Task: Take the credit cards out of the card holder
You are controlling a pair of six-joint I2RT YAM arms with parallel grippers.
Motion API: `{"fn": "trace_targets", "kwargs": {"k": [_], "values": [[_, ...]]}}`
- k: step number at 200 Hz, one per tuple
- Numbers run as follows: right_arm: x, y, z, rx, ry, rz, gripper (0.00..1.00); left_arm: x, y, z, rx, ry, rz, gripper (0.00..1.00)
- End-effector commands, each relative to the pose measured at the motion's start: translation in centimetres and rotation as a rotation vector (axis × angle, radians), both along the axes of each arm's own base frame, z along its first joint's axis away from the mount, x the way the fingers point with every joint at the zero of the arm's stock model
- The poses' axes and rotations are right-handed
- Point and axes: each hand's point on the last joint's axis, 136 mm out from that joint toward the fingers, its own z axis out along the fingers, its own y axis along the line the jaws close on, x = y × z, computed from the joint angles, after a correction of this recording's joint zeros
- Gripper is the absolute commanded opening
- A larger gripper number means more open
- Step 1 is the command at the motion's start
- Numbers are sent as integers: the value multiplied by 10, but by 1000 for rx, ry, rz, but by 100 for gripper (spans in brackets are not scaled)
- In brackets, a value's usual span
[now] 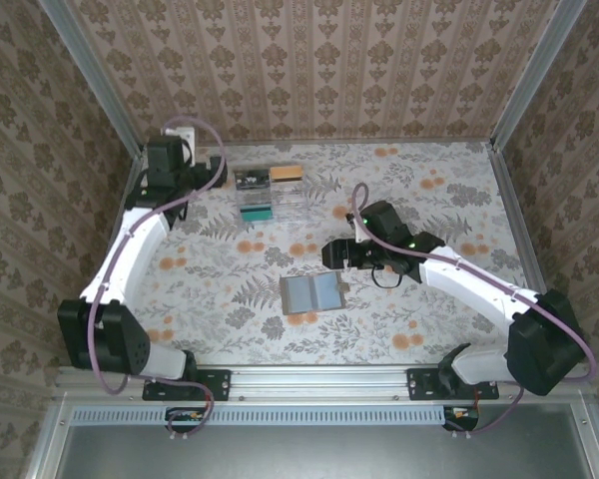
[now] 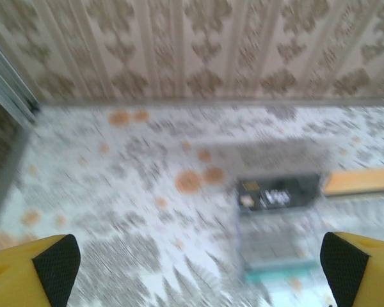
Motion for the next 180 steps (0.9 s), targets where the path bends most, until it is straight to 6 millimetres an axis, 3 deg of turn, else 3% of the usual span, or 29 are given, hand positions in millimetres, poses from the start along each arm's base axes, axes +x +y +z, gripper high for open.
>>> {"fn": "trace_targets", "kwargs": {"k": [1, 44, 70, 88, 135, 180], "values": [[-7, -10, -27, -121, 22, -14, 76, -42, -20, -22, -217, 115, -18, 97], [-26, -8, -72, -203, 103, 14, 57, -102, -32, -74, -366, 294, 46, 80], [-32, -9, -93, -245, 146, 12, 49, -134, -55, -112, -419, 444, 62, 70], [-36, -7, -101, -252, 161, 18, 42, -152, -76, -134, -465, 530, 42, 55], [-48, -4, -122, -285, 198, 18, 34, -184, -136, -167, -523, 672, -86, 49], [-55, 9, -129, -262, 220, 5, 25, -195, -168, -184, -562, 748, -157, 46]]}}
